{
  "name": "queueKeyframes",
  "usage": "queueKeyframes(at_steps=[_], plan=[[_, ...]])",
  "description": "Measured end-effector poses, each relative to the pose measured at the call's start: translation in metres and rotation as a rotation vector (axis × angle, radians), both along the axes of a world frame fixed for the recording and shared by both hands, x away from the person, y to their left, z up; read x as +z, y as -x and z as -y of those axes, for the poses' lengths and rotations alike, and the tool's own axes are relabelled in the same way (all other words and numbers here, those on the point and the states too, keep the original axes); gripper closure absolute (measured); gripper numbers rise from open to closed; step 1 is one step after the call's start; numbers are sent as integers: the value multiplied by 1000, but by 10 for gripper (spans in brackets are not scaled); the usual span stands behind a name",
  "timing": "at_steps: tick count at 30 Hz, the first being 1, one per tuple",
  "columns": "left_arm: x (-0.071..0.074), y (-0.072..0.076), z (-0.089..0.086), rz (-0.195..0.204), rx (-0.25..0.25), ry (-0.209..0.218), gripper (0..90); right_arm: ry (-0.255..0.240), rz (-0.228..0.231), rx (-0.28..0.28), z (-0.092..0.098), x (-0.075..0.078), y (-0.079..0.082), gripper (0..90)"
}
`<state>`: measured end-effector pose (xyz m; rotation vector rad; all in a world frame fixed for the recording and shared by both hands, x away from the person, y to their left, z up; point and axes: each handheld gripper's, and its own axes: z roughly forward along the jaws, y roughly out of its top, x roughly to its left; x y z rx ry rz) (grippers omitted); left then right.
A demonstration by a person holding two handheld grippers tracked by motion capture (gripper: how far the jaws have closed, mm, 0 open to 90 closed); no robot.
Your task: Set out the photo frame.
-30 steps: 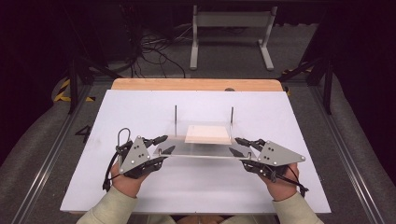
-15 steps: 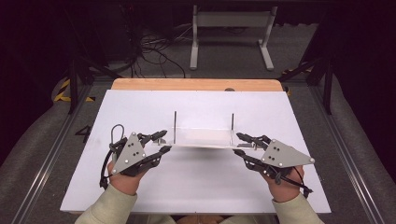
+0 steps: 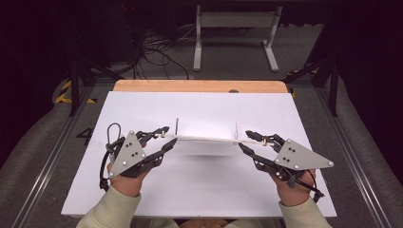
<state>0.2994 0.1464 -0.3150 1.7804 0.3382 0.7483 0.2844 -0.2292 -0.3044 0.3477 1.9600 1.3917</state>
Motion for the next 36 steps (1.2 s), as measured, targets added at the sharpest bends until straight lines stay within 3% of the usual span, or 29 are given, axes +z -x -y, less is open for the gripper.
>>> queueKeyframes(at_steps=[14,17,20,21,29,36], plan=[[10,14,-4,-32,-19,53,618,-34,-9,62,3,18,15,638],[14,17,-5,-57,-31,66,619,-41,0,80,3,22,20,639],[17,19,-6,-108,-66,101,621,-69,10,111,5,29,25,641],[18,20,-6,-115,-70,107,624,-78,-6,117,6,31,26,645],[24,31,-4,-112,-55,81,638,-79,-12,131,10,35,28,626],[27,36,-3,-139,-37,62,643,-96,-30,147,12,35,23,610]])
